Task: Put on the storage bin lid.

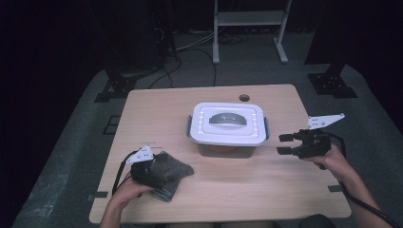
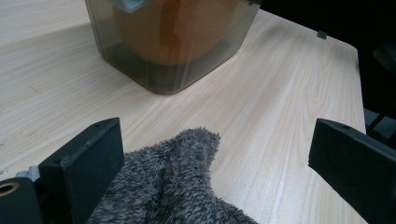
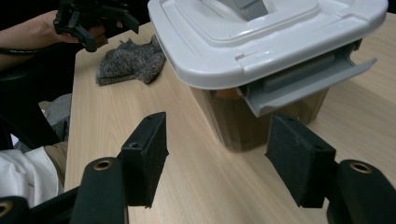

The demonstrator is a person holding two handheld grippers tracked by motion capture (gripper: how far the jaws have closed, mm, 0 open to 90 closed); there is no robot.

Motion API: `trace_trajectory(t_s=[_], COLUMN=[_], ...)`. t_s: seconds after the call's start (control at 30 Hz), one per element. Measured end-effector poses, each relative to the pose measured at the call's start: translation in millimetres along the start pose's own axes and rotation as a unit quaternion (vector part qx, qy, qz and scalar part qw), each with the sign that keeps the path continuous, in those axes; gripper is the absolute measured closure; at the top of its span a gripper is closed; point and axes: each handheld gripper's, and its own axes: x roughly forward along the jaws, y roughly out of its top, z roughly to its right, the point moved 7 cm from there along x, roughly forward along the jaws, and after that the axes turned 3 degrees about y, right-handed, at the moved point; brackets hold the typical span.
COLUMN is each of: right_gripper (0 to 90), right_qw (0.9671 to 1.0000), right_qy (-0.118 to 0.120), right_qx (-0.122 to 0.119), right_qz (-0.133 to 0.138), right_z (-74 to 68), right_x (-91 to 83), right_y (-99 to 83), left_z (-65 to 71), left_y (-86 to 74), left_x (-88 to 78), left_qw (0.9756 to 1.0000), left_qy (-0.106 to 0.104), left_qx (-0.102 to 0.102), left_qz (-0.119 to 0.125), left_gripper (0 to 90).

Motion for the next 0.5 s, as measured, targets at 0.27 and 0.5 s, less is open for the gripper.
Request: trace_trajectory(t_s=[0.27,0.5], right_gripper=[36.9,36.8], right_qw=[0.9999,0.9996], right_qy=[-0.002,-0.001], right_qx=[0.016,0.029], right_qz=[-0.001,-0.004], right_z=[1.4,1.3], right_x=[0.4,0.7], right_y=[-16.6,-30.1], left_z=[0.3,1.1], left_y=[-0.3,-0.6], left_x=[0.4,1.0], left_qw=[1.0,1.0], left_qy=[0.0,-0.002], left_qx=[0.001,0.001], left_qz=[-0.001,-0.004], left_gripper=[2.5,2.5])
